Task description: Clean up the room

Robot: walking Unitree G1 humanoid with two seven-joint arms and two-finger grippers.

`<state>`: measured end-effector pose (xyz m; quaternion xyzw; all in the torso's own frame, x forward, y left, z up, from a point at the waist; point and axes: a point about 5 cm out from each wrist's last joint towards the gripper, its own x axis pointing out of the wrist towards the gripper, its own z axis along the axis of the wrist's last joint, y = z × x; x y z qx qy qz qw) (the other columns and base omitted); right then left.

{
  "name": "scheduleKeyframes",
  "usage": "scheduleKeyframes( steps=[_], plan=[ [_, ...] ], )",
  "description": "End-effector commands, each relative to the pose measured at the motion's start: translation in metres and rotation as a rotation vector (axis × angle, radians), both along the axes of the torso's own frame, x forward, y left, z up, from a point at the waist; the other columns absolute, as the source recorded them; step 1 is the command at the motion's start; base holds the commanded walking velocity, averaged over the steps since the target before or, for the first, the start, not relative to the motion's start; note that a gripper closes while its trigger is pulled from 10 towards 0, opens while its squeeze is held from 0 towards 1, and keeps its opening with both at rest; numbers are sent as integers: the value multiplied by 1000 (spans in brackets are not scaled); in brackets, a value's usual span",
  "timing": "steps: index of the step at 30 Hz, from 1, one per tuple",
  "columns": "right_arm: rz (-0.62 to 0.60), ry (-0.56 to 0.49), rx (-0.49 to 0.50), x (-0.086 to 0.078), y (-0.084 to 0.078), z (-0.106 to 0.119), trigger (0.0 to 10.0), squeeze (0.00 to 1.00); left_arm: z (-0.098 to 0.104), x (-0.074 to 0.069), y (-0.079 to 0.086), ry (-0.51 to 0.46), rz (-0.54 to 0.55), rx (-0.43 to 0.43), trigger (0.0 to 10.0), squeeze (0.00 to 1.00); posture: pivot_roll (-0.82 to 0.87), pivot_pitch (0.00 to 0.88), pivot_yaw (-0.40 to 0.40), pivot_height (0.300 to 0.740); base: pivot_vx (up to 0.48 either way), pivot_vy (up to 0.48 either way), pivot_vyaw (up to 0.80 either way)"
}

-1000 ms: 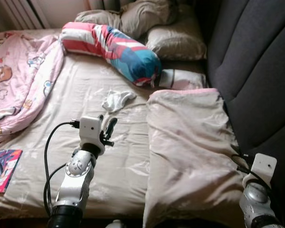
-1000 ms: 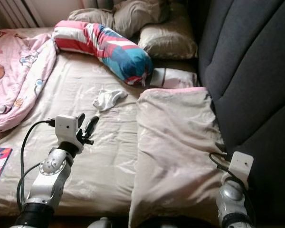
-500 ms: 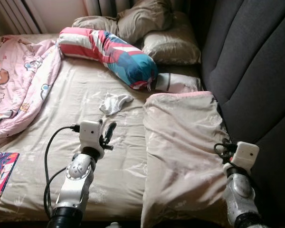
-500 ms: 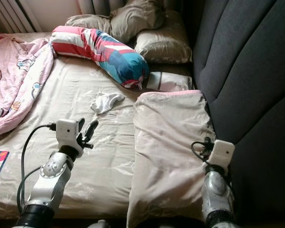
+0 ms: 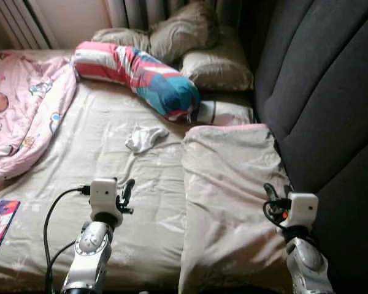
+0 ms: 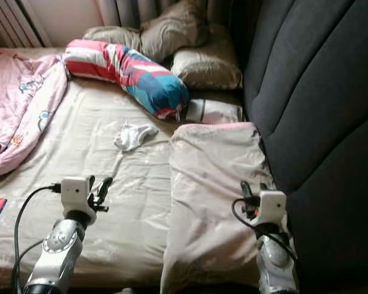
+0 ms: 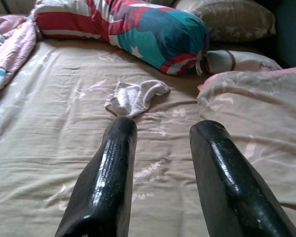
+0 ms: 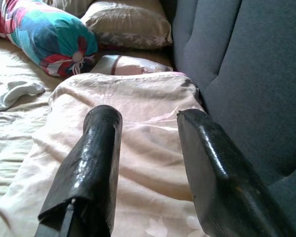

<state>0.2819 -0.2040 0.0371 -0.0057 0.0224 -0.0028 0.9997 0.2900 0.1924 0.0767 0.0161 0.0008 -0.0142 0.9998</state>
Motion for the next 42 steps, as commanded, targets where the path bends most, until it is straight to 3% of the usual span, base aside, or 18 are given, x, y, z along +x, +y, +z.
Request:
scheduleKeyframes(
  steps=[1, 3, 6, 18, 25, 42],
  plan=[
    [-6, 22, 9, 0, 1, -2, 10000, 0, -4, -3, 3, 8, 17, 17, 10000, 0, -53, 105, -32, 740, 0, 0, 0],
    [-7, 19, 38, 3, 12, -2, 10000, 0, -4, -3, -2, 3, 13, 12, 10000, 0, -61, 100, -28, 740, 0, 0, 0],
    [-12, 27, 52, 1, 16, -4, 10000, 0, -6, -4, -9, 6, -4, 5, 10000, 0, -61, 99, -25, 740, 0, 0, 0],
    [-51, 86, 35, -11, 16, -15, 10000, 0, -9, -6, -18, 25, -38, -14, 10000, 0, -65, 98, -12, 740, 0, 0, 0],
    [-50, 104, 30, -8, 17, -15, 10000, 0, -8, -5, -18, 25, -40, -17, 10000, 0, -58, 118, -14, 740, 0, 0, 800],
    [-89, 130, 66, -8, 15, -17, 10000, 0, -7, -4, -21, 31, -57, -20, 10000, 0, -55, 145, -13, 740, 0, 0, 0]
  ],
)
